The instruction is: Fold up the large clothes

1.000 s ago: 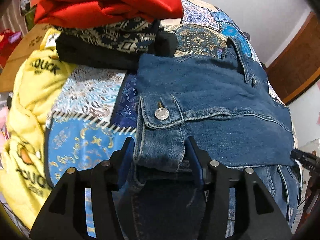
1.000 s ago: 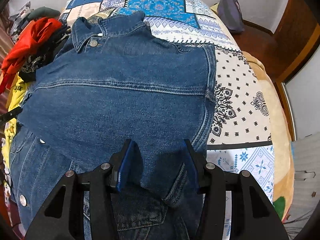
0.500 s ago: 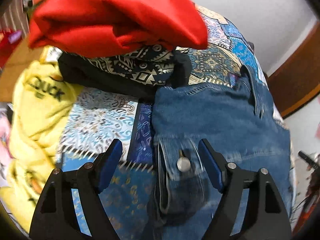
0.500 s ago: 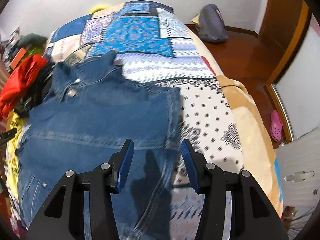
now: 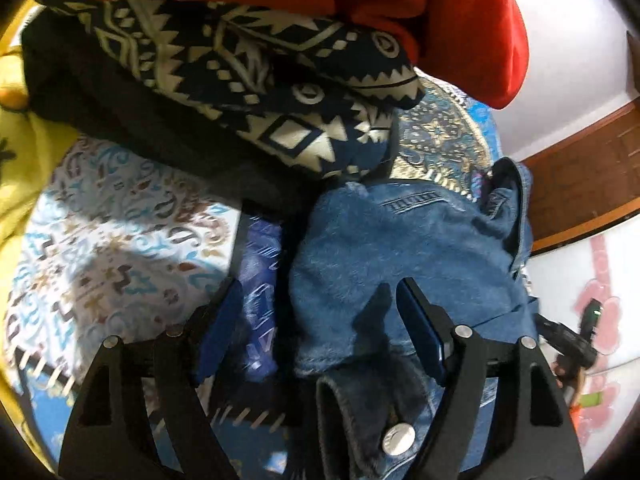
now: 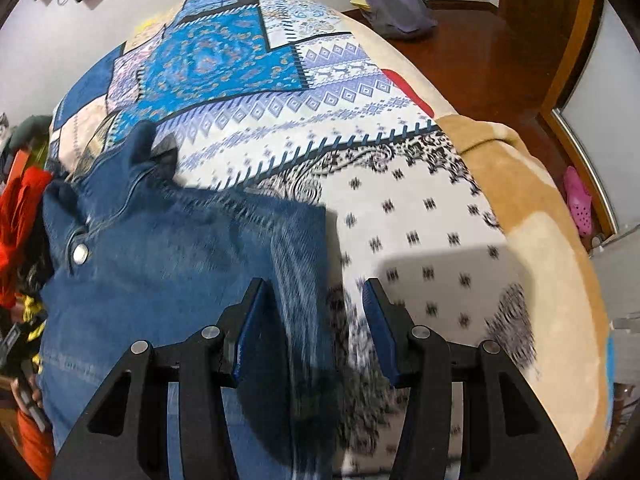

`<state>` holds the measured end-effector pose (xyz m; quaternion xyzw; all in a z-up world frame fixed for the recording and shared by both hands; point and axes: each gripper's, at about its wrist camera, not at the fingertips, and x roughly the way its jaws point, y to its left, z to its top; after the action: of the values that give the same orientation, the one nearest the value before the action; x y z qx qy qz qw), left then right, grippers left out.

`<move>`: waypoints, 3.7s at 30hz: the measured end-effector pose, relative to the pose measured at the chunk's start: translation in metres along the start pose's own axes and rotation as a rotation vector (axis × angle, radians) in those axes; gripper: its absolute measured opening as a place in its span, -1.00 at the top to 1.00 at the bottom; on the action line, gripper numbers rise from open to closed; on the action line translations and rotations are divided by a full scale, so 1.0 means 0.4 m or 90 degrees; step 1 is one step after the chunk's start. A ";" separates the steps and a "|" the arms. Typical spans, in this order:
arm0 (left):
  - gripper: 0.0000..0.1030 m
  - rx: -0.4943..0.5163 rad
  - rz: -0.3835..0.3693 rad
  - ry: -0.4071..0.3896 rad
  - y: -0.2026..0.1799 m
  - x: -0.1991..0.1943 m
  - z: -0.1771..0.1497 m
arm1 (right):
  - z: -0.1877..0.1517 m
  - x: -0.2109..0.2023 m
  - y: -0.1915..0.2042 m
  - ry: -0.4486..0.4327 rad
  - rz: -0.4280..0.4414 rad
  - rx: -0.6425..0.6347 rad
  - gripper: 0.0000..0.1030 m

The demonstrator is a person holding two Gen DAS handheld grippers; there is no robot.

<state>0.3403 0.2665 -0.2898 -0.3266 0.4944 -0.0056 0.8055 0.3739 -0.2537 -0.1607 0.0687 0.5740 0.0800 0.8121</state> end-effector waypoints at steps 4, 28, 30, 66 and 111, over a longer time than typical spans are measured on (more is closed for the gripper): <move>-0.42 0.001 -0.023 0.007 -0.016 0.016 0.009 | 0.007 0.010 0.020 -0.023 -0.010 -0.018 0.10; 0.87 0.275 0.110 -0.122 -0.428 -0.169 0.064 | 0.083 -0.258 0.122 -0.209 0.011 -0.149 0.72; 0.87 0.271 0.108 -0.131 -0.454 -0.157 0.095 | 0.114 -0.262 0.132 -0.219 0.000 -0.154 0.72; 0.12 0.304 0.210 -0.120 -0.471 -0.196 0.093 | 0.047 -0.352 0.137 -0.158 -0.062 -0.200 0.21; 0.26 0.204 0.018 0.130 -0.223 -0.153 -0.368 | -0.373 -0.184 0.001 0.030 0.042 -0.084 0.54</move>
<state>0.2190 0.1401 -0.2378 -0.1850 0.5710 -0.1059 0.7928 0.2091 -0.2655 -0.1423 0.0321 0.5838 0.1457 0.7981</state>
